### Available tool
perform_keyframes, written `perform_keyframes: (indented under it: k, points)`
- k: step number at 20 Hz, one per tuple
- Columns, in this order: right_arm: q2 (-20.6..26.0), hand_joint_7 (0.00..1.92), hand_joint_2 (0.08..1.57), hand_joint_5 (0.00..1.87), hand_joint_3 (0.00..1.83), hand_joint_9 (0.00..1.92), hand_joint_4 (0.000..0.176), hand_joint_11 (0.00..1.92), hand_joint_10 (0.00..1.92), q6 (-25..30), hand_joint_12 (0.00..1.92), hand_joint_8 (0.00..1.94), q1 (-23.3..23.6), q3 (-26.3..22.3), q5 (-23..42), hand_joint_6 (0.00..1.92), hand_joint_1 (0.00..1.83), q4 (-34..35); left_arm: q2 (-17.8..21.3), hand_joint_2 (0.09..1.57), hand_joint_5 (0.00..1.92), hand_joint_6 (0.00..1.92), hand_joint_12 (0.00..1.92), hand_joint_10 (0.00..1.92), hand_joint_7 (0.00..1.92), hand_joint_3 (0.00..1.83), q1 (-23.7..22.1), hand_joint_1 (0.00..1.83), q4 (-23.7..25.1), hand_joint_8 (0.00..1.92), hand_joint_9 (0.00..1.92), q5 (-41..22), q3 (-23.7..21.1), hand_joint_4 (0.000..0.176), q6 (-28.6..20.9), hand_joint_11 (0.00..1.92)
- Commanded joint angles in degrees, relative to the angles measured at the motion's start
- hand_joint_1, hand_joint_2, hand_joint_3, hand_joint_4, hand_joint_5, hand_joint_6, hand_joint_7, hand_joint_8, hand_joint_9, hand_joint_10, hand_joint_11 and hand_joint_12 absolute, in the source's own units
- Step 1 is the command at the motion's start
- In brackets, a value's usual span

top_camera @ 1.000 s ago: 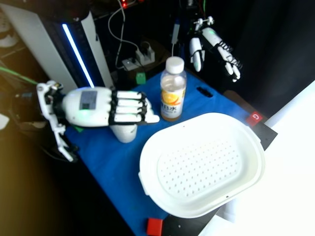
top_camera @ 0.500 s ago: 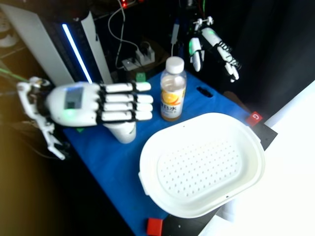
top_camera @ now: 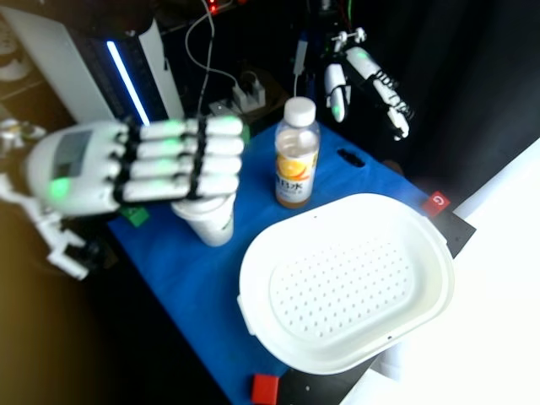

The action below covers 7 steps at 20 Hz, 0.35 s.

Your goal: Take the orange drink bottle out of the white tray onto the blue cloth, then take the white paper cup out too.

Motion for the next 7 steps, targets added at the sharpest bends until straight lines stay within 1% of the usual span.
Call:
perform_keyframes:
  k: [1,2,3,4,5,6,7]
  points:
    - [0.1,0.0,1.26,0.0,0.0,0.0,0.0,0.0,0.0,-0.8,0.88,0.0,0.6,0.3,7.2,0.0,0.55,2.9,0.6,1.28,0.08,0.0,0.83,0.01,0.1,0.0,-0.4,0.5,0.1,0.0,0.18,-7.7,0.2,0.104,-0.3,0.0]
    - [0.2,0.0,1.27,0.0,0.0,0.0,0.0,0.0,0.0,-2.3,0.88,0.0,0.6,0.3,7.5,0.0,0.57,4.2,0.8,1.28,0.08,0.0,0.87,0.01,0.09,0.0,-0.4,0.51,0.6,0.0,0.17,-8.1,0.1,0.109,-0.3,0.0]
    - [0.3,0.0,1.28,0.0,0.0,0.0,0.006,0.0,0.0,-3.6,0.18,0.0,0.6,0.3,7.7,0.0,0.64,5.4,1.0,1.26,0.08,0.0,0.89,0.0,0.08,0.0,-0.5,0.52,0.8,0.0,0.15,-8.4,0.0,0.116,-0.3,0.0]
    - [0.6,0.0,1.29,0.0,0.0,0.0,0.016,0.0,0.0,-5.0,0.03,0.0,0.6,0.4,8.2,0.0,0.66,6.8,1.4,1.26,0.08,0.0,0.94,0.0,0.07,0.0,-0.7,0.53,1.2,0.0,0.15,-9.0,0.0,0.113,-0.3,0.0]
    - [0.7,0.0,1.28,0.0,0.0,0.0,0.021,0.0,0.0,-5.6,0.01,0.0,0.6,0.4,8.4,0.0,0.63,7.4,1.5,1.25,0.05,0.0,0.91,0.0,0.03,0.0,-0.9,0.56,1.4,0.0,0.12,-9.2,0.0,0.118,-0.3,0.0]
    - [0.8,0.0,1.29,0.0,0.0,0.0,0.017,0.0,0.0,-6.1,0.0,0.0,0.6,0.4,8.6,0.0,0.62,8.0,1.6,1.24,0.04,0.0,0.85,0.0,0.01,0.0,-1.1,0.58,1.5,0.0,0.09,-9.5,0.0,0.132,-0.3,0.0]
    - [0.8,0.0,1.29,0.0,0.0,0.0,0.01,0.0,0.0,-6.4,0.0,0.0,0.6,0.4,8.8,0.0,0.6,8.5,1.7,1.23,0.01,0.0,0.69,0.01,0.0,0.0,-1.3,0.57,1.6,0.0,0.04,-10.0,0.0,0.153,-0.3,0.0]
